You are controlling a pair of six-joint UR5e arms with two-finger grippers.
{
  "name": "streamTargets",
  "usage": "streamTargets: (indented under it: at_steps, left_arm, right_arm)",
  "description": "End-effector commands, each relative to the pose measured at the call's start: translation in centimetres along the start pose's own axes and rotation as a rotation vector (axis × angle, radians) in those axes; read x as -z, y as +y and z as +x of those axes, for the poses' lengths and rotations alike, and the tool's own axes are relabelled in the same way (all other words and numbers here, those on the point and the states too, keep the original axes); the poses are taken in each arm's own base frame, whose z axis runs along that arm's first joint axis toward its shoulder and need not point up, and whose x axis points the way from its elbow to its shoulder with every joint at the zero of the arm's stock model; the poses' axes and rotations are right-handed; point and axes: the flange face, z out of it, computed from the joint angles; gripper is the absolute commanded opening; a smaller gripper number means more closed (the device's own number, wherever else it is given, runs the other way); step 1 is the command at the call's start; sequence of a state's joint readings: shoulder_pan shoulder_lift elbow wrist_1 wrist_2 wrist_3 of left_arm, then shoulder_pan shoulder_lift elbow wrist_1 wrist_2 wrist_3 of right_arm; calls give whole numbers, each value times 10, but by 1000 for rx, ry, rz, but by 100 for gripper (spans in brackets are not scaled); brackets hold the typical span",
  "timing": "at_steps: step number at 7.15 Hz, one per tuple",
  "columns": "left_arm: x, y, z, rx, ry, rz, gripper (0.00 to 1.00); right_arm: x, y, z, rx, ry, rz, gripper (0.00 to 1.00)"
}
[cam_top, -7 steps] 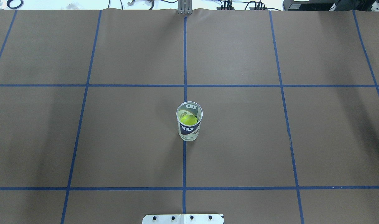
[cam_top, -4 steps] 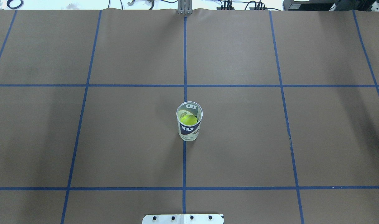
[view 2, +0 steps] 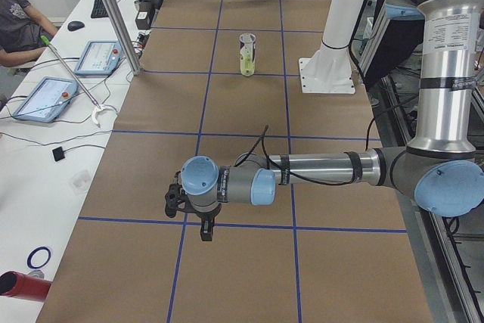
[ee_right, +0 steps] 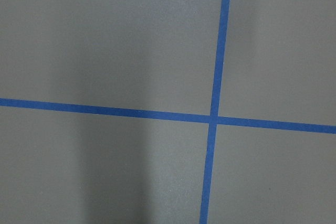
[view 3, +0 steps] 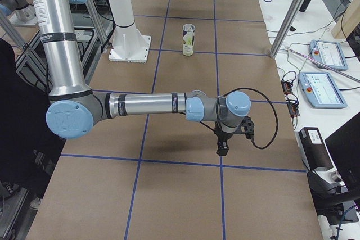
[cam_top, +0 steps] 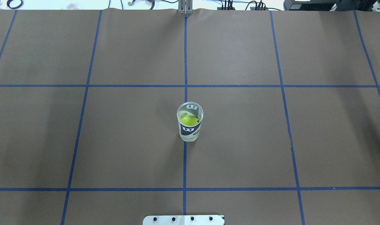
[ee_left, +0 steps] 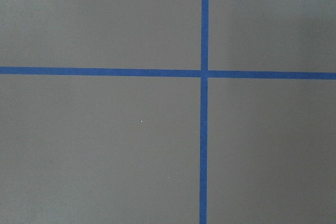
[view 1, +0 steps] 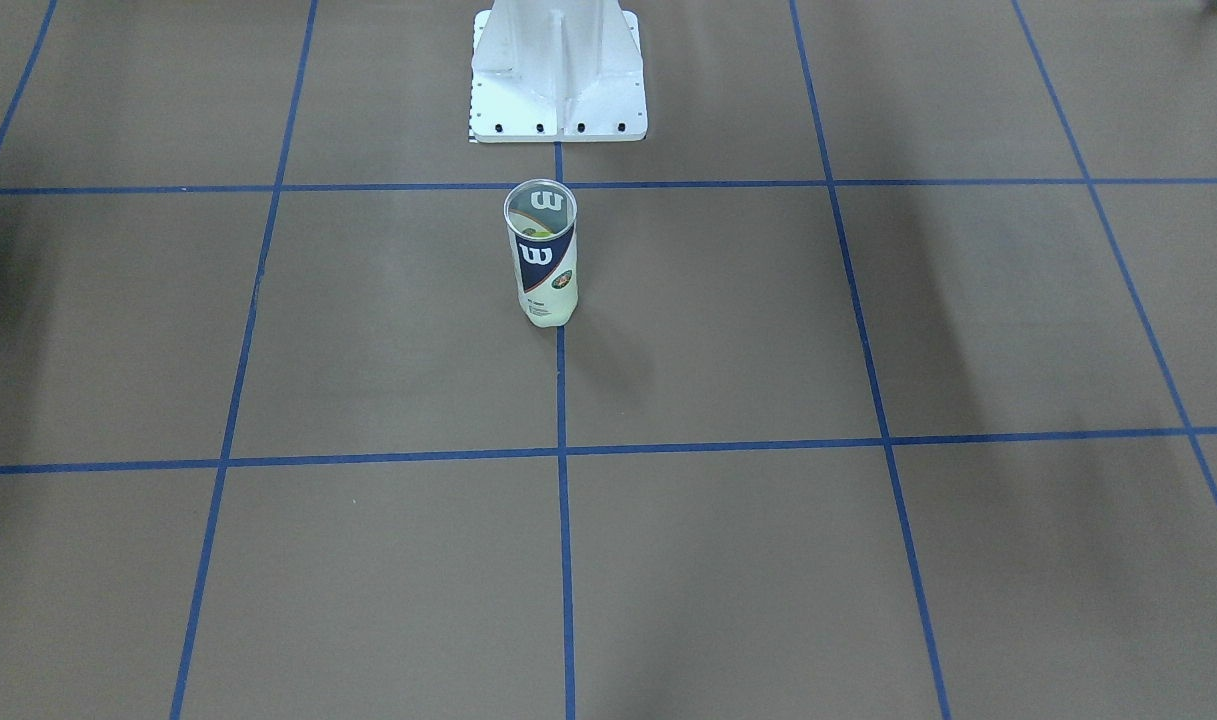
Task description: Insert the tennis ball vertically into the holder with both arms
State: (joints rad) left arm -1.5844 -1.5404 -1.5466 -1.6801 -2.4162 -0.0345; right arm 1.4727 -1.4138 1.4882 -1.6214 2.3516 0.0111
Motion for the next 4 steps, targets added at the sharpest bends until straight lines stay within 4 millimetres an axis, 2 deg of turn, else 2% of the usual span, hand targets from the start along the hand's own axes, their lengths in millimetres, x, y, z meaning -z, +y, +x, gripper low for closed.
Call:
streamTargets:
  at_steps: [1,4]
  left_arm:
    - [3,-3,4,-7,2,5,100]
    - [5,-9,7,-15,0,10,100]
  right_arm:
    - [0,0,-1,-4,-3,1,100]
    - [-1,5,0,-10,-9,-2,100]
